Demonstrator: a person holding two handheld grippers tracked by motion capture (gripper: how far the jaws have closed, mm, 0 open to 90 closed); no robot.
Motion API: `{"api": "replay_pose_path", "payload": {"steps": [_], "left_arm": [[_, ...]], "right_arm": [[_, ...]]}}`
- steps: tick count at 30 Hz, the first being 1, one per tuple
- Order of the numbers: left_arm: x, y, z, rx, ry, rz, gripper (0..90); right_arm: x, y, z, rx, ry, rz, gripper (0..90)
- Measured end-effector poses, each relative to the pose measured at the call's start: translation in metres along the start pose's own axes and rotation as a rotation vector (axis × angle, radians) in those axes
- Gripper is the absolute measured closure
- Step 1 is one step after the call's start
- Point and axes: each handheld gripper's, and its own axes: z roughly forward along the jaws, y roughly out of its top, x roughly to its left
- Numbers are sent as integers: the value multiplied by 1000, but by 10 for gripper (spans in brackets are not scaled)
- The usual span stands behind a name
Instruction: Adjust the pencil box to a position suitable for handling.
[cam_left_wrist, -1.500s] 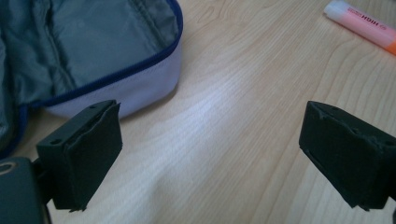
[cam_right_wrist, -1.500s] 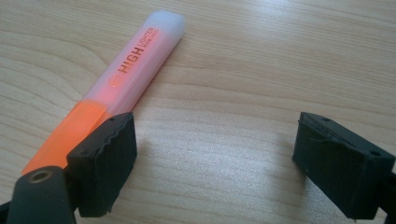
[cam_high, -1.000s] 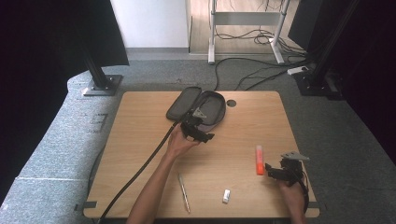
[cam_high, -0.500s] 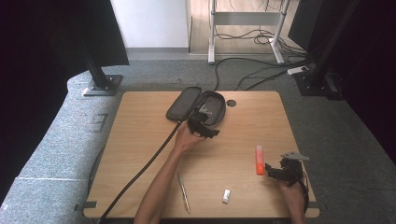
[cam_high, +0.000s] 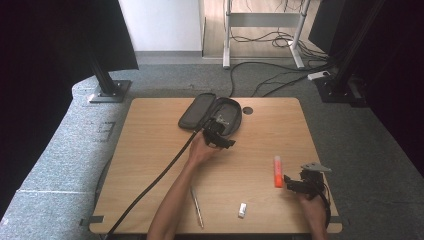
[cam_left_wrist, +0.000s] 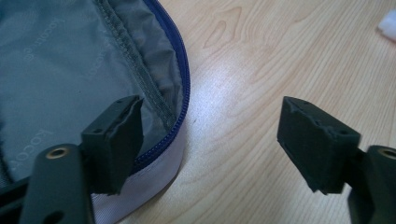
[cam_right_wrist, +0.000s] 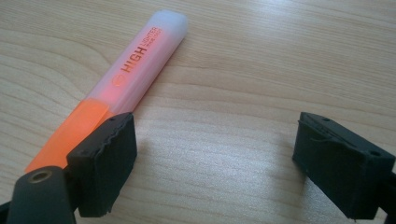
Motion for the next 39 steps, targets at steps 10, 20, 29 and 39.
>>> {"api": "replay_pose_path", "payload": {"steps": [10, 20, 29, 39], "left_arm": [[-6, -5, -6, 2, 5, 5, 479], [-8, -16, -15, -16, -57, -20, 699], [-17, -22, -22, -12, -84, -17, 815], [-38, -29, -26, -15, -127, 9, 839]], "right_arm": [[0, 0, 0, 1, 3, -3, 129], [0, 0, 0, 0, 7, -5, 129], [0, 0, 0, 0, 7, -5, 129], [0, 0, 0, 0, 7, -6, 129]]}}
